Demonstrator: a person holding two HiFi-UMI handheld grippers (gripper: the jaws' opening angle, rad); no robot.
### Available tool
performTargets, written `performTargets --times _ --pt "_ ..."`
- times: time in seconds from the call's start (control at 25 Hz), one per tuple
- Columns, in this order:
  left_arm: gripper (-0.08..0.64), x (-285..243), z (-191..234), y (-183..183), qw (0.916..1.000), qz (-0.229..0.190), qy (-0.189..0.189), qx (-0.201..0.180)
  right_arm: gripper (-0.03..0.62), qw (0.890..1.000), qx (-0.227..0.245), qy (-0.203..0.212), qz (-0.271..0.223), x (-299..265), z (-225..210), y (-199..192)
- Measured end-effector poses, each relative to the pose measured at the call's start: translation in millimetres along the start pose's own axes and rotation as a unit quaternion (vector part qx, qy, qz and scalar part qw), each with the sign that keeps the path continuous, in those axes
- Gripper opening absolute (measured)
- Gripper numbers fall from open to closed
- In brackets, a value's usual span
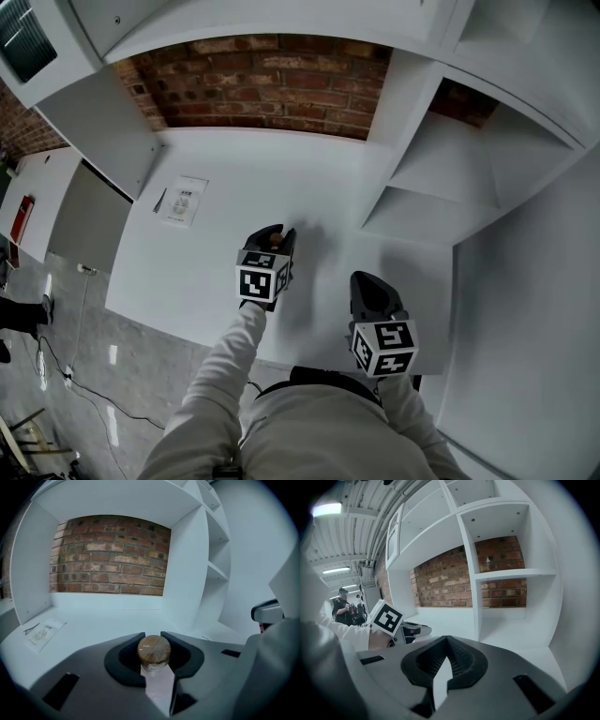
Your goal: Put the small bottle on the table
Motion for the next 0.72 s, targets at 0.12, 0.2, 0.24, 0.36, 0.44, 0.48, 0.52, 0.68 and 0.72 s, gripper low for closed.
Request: performTargets --times 0.12,0.2,0.24,0.36,0.44,0.48,0.52,0.68,0.72 --pt "0.115 -8.5 0.9 2.8 1.0000 0.000 0.004 -0.004 0.028 1.000 -0.002 0.001 0.002 -1.1 -2.1 -1.2" --pt "0.115 -11.7 2.1 5.3 0.9999 -0.001 0.010 -0.003 0.028 1.000 -0.001 0.000 0.003 -1.1 -3.4 -1.8" --pt "0.115 -12.2 2.6 7.4 0.9999 -0.001 0.015 -0.001 0.028 1.000 -0.001 0.000 0.003 -1.1 -4.2 -2.1" --pt "0.115 -15.6 -0.1 12.2 0.9999 0.002 0.016 -0.004 0.028 1.000 -0.002 -0.001 0.004 -1.6 -5.8 -2.4" --pt "0.115 -21.2 -0.6 12.3 0.9998 0.002 0.015 -0.010 0.028 1.000 -0.002 0.000 0.004 -2.2 -6.2 -2.1" --pt "0.115 -24.0 1.1 11.9 0.9998 0.001 0.019 -0.012 0.028 1.000 -0.002 0.000 0.004 -2.6 -6.4 -1.7" --pt "0.115 -26.4 2.7 11.6 0.9997 0.001 0.022 -0.014 0.028 1.000 -0.002 0.001 0.004 -2.8 -6.6 -1.3" --pt "0.115 -27.2 5.4 16.8 0.9992 0.003 0.037 -0.017 0.028 1.000 -0.003 0.001 0.004 -2.8 -7.9 -1.4" --pt "0.115 -27.3 5.7 18.8 0.9990 0.005 0.041 -0.018 0.028 1.000 -0.004 0.001 0.005 -3.2 -9.0 -1.7"
Point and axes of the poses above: the fingertips, and each gripper's own axes: x backward along the fingers, z to its left, y out of its top, the point moved 6 cm from there along x, backward along the fingers, and after that the axes turned 8 degrees about z, right-handed, at the moved point
